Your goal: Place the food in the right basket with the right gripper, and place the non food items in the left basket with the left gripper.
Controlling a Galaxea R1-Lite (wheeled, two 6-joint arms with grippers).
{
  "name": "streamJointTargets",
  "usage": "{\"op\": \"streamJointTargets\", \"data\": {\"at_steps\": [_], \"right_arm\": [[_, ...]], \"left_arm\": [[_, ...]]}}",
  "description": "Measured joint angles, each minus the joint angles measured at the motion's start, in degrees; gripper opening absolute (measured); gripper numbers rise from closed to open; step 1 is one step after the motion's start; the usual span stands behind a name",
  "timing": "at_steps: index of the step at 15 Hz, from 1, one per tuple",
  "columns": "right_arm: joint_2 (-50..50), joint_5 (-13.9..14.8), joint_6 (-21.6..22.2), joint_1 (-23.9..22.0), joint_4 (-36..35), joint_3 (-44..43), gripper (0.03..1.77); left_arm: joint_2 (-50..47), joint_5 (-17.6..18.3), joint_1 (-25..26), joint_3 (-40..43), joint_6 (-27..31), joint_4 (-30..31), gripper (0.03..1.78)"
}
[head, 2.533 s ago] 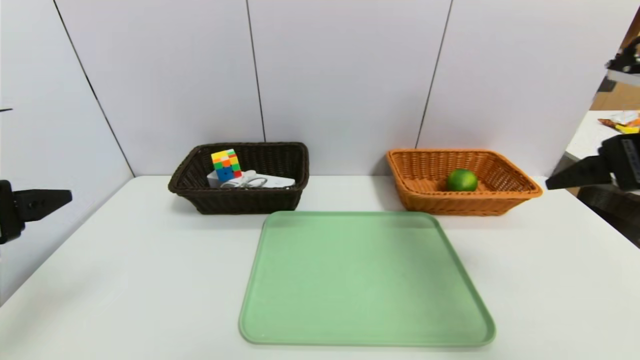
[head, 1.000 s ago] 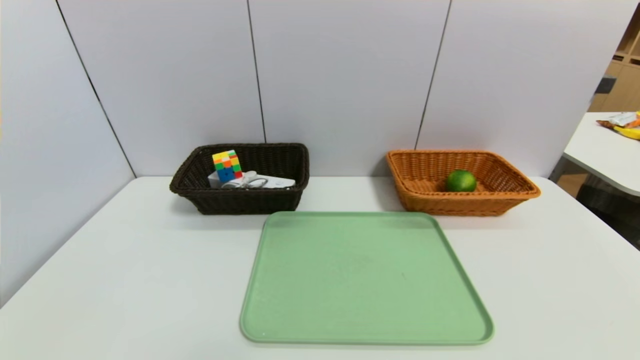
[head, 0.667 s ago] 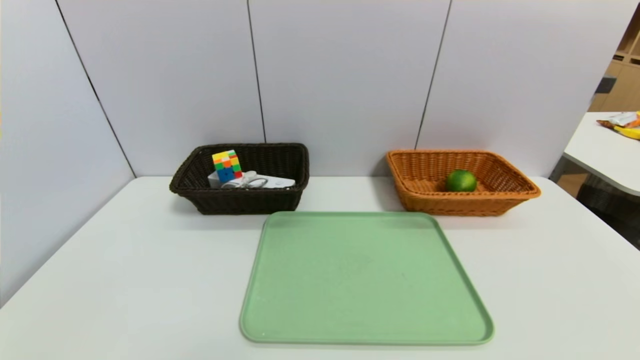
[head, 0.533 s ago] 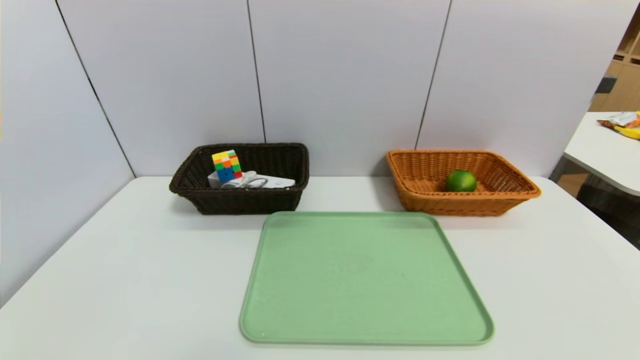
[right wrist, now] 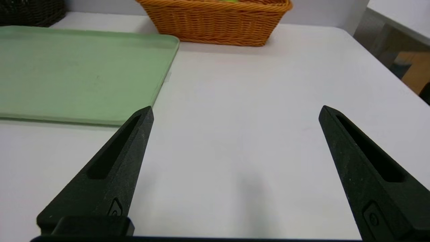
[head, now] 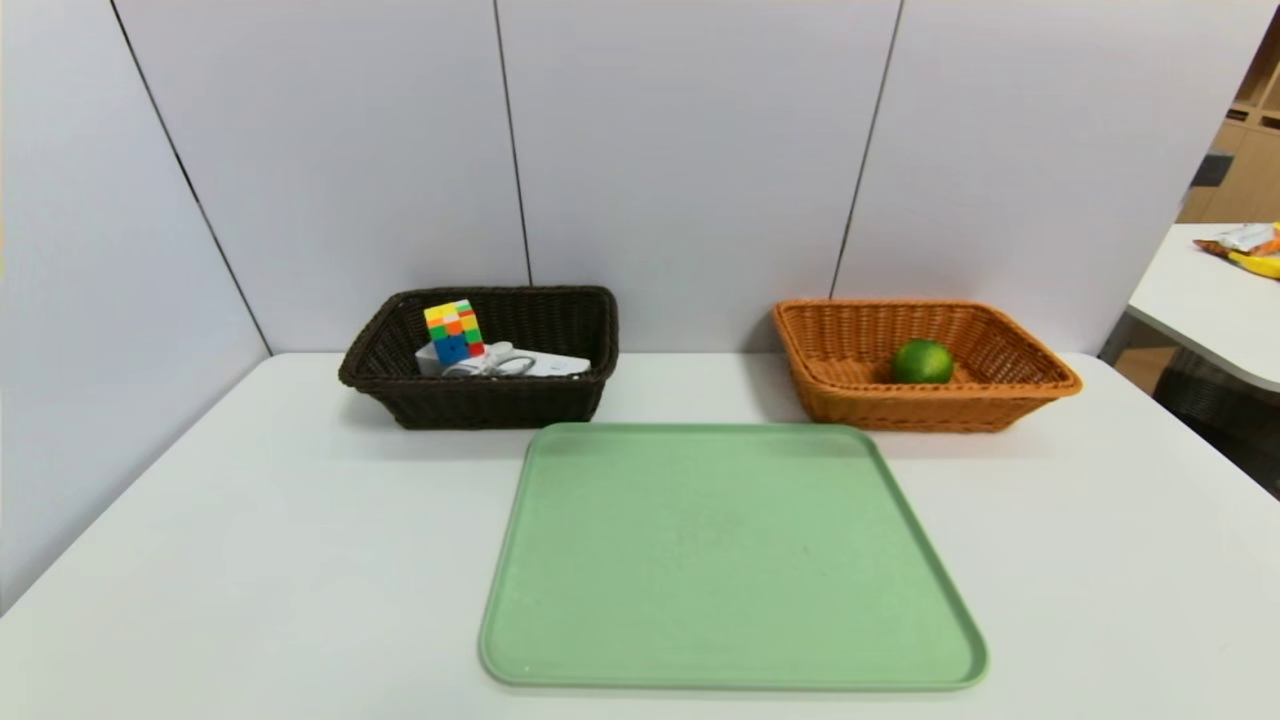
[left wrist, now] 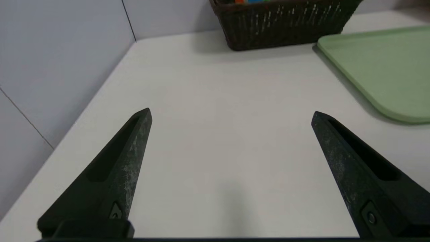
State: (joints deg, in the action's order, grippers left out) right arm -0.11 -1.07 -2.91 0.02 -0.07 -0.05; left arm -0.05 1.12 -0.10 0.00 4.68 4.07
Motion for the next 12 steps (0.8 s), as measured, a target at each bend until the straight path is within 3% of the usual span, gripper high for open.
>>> {"op": "streamJointTargets", "data": {"at_steps": [12], "right_arm": [[0.00, 0.22, 0.80, 0.05, 0.00, 0.05, 1.70]], "left_arm": [[0.00, -1.12, 0.00, 0.00, -4.50, 0.28, 1.69]]}}
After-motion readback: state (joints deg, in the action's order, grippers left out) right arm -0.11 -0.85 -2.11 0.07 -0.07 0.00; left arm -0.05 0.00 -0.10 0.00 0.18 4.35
